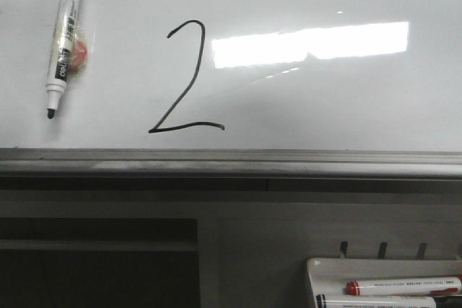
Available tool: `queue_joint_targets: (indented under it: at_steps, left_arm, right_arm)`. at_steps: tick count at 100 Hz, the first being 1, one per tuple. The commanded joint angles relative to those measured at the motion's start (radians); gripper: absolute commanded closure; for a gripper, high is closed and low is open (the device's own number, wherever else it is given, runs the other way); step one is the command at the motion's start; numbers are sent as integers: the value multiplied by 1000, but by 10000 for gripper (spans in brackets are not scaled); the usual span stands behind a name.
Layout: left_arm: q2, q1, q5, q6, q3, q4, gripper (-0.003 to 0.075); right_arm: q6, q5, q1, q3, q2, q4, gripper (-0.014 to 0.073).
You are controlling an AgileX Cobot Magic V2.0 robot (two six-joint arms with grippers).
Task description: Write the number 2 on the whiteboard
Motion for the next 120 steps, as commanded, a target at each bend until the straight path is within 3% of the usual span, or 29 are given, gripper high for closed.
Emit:
queue_joint_targets:
  at_steps: [1, 24, 120]
  left_arm:
    - [-73, 0, -54, 0, -30, 78, 741]
    - [-193, 0, 80, 0, -30, 204, 741]
    - [-205, 0, 76, 0, -14, 205, 741]
  right_arm:
    - [3, -79, -6, 32, -79, 13, 663]
    - [3, -127, -6, 166, -211, 13, 663]
    - [3, -71, -6, 187, -105, 13, 664]
